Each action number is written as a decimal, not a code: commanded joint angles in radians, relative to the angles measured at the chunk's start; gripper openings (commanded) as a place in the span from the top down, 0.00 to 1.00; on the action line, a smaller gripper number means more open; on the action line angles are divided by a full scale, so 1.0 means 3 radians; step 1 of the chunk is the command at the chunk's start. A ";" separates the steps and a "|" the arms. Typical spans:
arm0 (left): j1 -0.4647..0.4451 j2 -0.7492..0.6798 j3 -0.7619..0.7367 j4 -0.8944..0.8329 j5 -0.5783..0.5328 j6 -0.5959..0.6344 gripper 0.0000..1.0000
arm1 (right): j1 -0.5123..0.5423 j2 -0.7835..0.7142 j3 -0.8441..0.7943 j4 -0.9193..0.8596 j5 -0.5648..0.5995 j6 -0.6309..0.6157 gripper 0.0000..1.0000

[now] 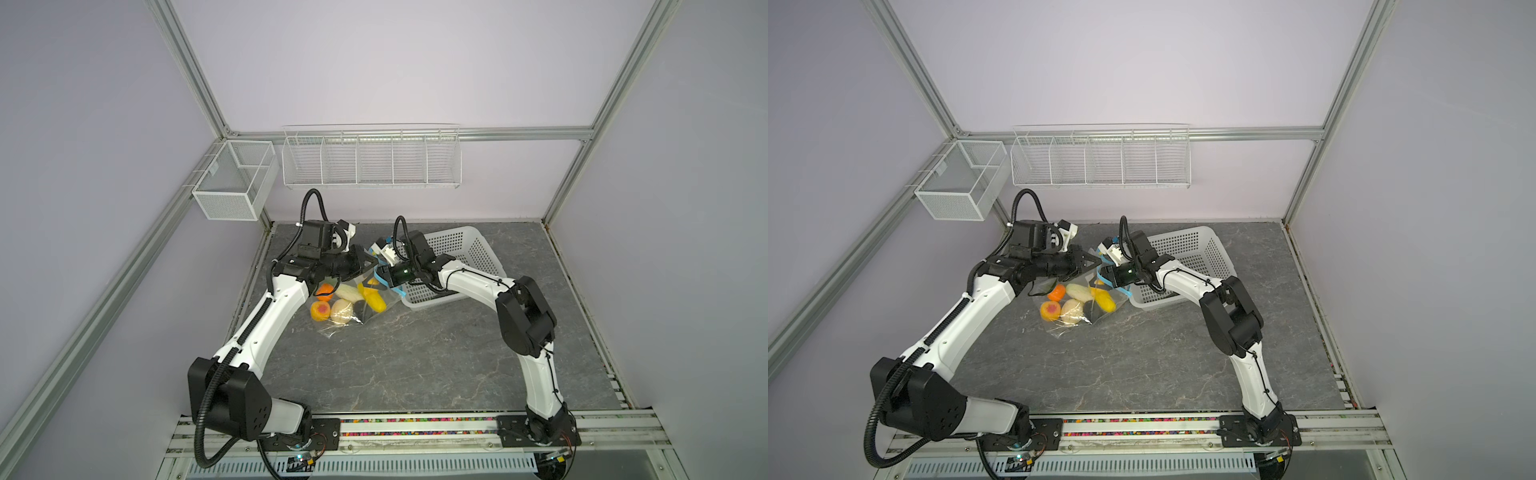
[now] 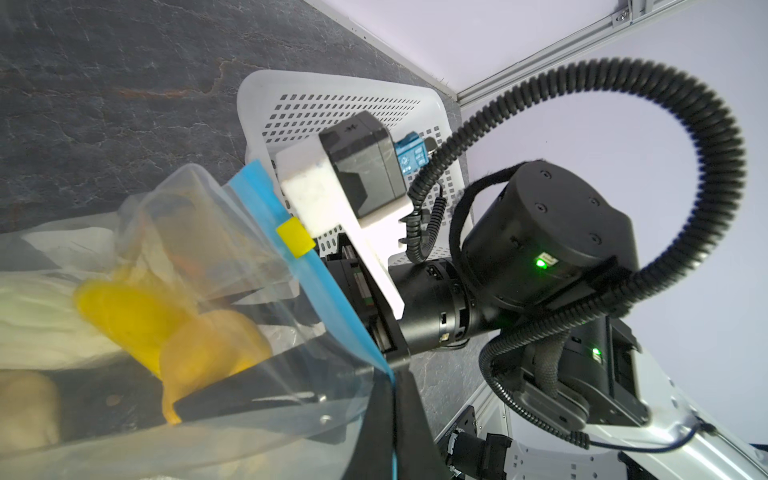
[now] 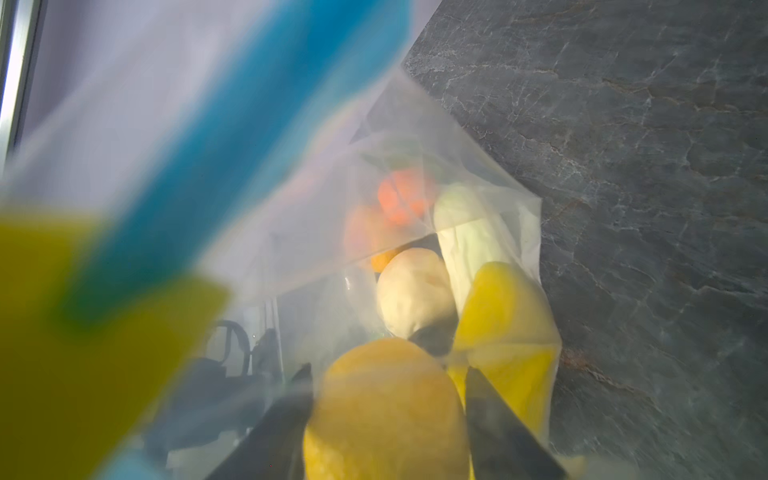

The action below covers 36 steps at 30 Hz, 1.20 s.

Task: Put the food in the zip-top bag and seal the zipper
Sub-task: 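Lower the yellow round fruit into the bag and open the right gripper, then move the right gripper back over the basket above the dark eggplant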

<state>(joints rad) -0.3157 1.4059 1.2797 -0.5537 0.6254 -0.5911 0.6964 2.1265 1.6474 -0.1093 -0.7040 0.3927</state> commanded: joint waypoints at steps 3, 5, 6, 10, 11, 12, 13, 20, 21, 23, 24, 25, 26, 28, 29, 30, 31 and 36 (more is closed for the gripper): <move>-0.0017 -0.0116 -0.0031 0.0067 -0.0004 -0.0002 1.00 | 0.0005 -0.0048 -0.0031 0.0017 0.0009 0.0061 0.35; -0.0017 -0.0124 -0.0028 0.0056 -0.0009 0.0011 1.00 | 0.0004 -0.0048 -0.0015 0.0004 0.0024 0.0063 0.34; -0.0017 -0.0124 -0.0030 0.0052 -0.0009 0.0013 1.00 | 0.0005 -0.0055 -0.0015 0.0001 0.0030 0.0060 0.34; -0.0017 -0.0131 -0.0027 0.0040 -0.0020 0.0021 1.00 | 0.0000 -0.0096 -0.0010 -0.0024 0.0027 0.0053 0.36; -0.0016 -0.0136 -0.0029 0.0038 -0.0024 0.0027 1.00 | -0.0006 -0.0110 -0.0007 -0.0039 0.0023 0.0051 0.37; -0.0016 -0.0136 -0.0027 0.0039 -0.0024 0.0026 1.00 | -0.0014 -0.0135 -0.0005 -0.0061 0.0020 0.0048 0.38; -0.0016 -0.0136 -0.0031 0.0035 -0.0025 0.0027 1.00 | -0.0026 -0.0178 -0.0013 -0.0091 0.0028 0.0045 0.38; -0.0012 -0.0172 -0.0007 -0.0015 -0.0038 0.0058 1.00 | -0.0093 -0.0595 0.0087 -0.0898 0.0412 -0.0192 0.39; -0.0012 -0.0179 -0.0008 -0.0029 -0.0045 0.0066 1.00 | -0.0109 -0.0655 0.0116 -0.1073 0.0527 -0.0222 0.40; -0.0011 -0.0172 0.0001 -0.0067 -0.0059 0.0087 1.00 | -0.0148 -0.0790 0.0095 -0.1379 0.0864 -0.0248 0.40; -0.0011 -0.0172 0.0008 -0.0085 -0.0064 0.0094 1.00 | -0.0166 -0.0847 0.0080 -0.1497 0.1032 -0.0257 0.40; -0.0009 -0.0167 0.0007 -0.0101 -0.0066 0.0101 1.00 | -0.0186 -0.0897 0.0066 -0.1652 0.1246 -0.0273 0.40; -0.0010 -0.0158 0.0009 -0.0105 -0.0065 0.0107 1.00 | -0.0203 -0.0932 0.0069 -0.1787 0.1448 -0.0276 0.40; -0.0011 -0.0156 0.0001 -0.0104 -0.0070 0.0094 1.00 | -0.0264 -0.0970 0.0077 -0.2016 0.1762 -0.0273 0.39; -0.0011 -0.0156 -0.0004 -0.0100 -0.0070 0.0092 1.00 | -0.0310 -0.0977 0.0082 -0.2104 0.1897 -0.0255 0.39; -0.0007 -0.0163 -0.0006 -0.0097 -0.0075 0.0085 1.00 | -0.0345 -0.0978 0.0075 -0.2148 0.1981 -0.0240 0.39; -0.0007 -0.0164 -0.0008 -0.0093 -0.0080 0.0086 1.00 | -0.0400 -0.0977 0.0060 -0.2166 0.2037 -0.0232 0.39; -0.0014 -0.0171 -0.0023 -0.0055 -0.0073 0.0058 1.00 | -0.0637 -0.0927 -0.0052 -0.2139 0.2354 -0.0137 0.38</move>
<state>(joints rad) -0.3157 1.3777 1.2713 -0.5774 0.6064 -0.5861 0.5346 1.8347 1.6554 -0.7021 -0.1162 0.3405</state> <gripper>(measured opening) 0.047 0.620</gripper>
